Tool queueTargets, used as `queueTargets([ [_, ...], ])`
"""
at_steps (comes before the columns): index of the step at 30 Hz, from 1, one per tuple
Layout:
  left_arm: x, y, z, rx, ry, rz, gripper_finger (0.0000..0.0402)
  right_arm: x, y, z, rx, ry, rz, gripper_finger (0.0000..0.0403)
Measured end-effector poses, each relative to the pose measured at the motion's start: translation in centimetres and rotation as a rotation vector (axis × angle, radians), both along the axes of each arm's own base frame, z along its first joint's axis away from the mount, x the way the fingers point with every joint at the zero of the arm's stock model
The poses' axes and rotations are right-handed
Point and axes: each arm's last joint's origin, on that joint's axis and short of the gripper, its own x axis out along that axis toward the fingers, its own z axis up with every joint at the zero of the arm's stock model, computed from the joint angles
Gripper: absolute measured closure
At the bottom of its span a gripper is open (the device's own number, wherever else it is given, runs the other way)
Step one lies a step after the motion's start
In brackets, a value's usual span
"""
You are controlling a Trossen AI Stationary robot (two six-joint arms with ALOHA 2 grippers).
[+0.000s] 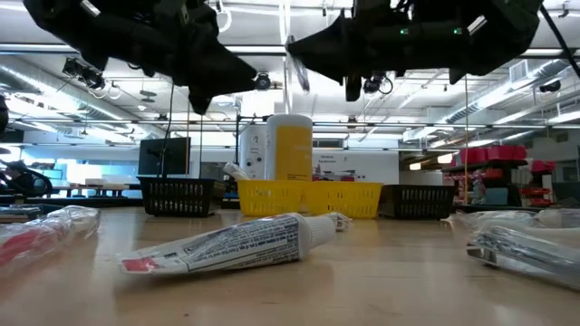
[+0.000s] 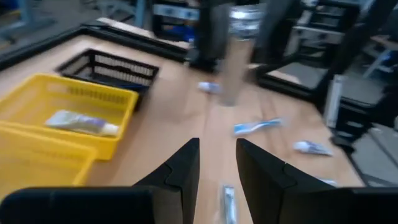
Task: Pick & Place Travel size toiletries
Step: Put the silver nail cutter into the left black bin
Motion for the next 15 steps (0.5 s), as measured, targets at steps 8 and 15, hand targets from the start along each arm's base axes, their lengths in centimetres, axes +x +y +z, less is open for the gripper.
queueTargets([
  [8,1.2,-0.1,-0.2,0.026,-0.097,-0.049,0.0276,1.4,-0.1,-1.2,0.024,0.040,-0.006,0.0338],
  [15,1.2,-0.1,-0.5,-0.001,-0.075,-0.047,0.0219,3.0,0.0,-1.5,0.024,0.034,-0.007,0.0337],
])
